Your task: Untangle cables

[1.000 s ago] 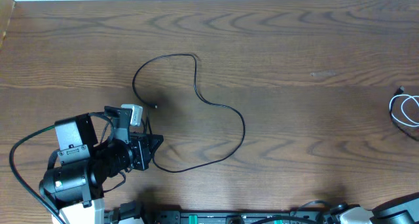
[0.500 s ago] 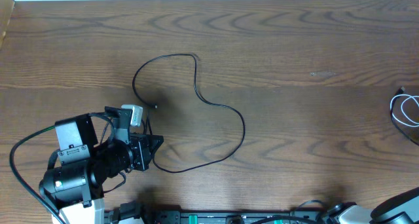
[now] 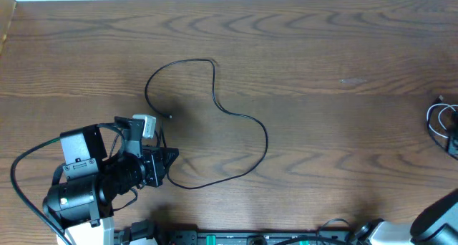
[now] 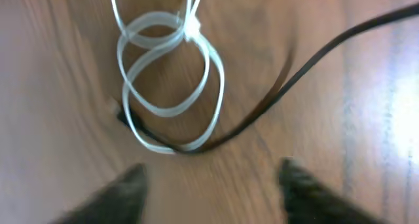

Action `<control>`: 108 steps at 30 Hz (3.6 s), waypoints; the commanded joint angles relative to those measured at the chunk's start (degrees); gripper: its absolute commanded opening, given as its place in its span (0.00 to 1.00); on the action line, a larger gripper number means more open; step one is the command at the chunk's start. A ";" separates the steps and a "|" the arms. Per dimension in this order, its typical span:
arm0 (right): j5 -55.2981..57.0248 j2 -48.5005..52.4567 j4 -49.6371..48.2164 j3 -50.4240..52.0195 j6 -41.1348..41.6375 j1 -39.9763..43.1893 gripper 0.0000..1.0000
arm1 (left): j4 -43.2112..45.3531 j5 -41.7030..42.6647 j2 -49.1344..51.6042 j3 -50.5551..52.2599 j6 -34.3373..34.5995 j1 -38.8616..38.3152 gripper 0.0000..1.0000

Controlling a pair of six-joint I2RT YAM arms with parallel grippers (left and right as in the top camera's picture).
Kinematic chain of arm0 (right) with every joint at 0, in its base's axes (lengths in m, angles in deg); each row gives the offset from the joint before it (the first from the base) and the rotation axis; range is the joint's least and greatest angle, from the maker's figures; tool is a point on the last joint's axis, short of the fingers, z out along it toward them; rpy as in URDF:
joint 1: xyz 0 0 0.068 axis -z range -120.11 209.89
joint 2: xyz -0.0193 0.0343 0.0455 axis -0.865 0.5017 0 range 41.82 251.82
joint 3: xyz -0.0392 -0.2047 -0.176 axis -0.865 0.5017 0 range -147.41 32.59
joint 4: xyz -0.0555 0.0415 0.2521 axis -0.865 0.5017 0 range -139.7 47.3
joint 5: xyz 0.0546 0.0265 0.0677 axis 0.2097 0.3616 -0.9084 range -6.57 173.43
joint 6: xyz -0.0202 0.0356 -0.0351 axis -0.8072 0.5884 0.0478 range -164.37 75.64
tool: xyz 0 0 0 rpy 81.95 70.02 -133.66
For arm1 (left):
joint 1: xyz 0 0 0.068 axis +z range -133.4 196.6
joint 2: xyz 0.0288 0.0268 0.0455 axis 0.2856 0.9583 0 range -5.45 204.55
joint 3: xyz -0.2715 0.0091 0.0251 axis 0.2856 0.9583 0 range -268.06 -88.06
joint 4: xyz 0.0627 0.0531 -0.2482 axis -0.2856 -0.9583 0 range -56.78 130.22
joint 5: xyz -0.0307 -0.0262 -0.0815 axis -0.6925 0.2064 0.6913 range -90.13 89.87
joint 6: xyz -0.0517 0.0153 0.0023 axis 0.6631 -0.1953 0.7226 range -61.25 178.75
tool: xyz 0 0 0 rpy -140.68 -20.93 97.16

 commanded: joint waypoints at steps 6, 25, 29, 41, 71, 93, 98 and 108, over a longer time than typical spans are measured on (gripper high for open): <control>-5.55 9.77 -3.52 0.02 -24.33 -9.68 0.32 | -0.09 0.26 -0.04 -0.24 -0.42 -0.13 0.08; 6.21 14.47 -4.33 0.02 -41.88 -12.24 0.37 | -0.11 0.24 -0.04 0.57 -0.44 -0.13 0.08; 12.76 14.47 -6.54 0.02 -48.30 -12.09 0.57 | -0.11 0.24 -0.04 0.57 -0.44 -0.13 0.08; 14.56 14.58 -7.48 0.02 -52.81 -11.21 0.50 | -0.09 0.26 -0.04 0.57 -0.44 -0.13 0.08; 14.53 18.86 -13.70 0.46 -50.99 -6.47 0.07 | -1.36 0.26 -0.04 0.57 -0.44 -0.13 0.08; -35.52 18.69 -32.76 0.44 -45.35 7.56 0.99 | -1.77 0.26 -0.04 0.57 -0.44 -0.13 0.08; -51.67 16.92 -43.15 0.44 -39.30 6.32 0.99 | -1.73 0.26 -0.04 0.57 -0.44 -0.13 0.08; -69.66 11.87 -52.52 0.44 -29.31 -2.40 0.99 | -1.51 0.24 -0.04 0.57 -0.44 -0.13 0.08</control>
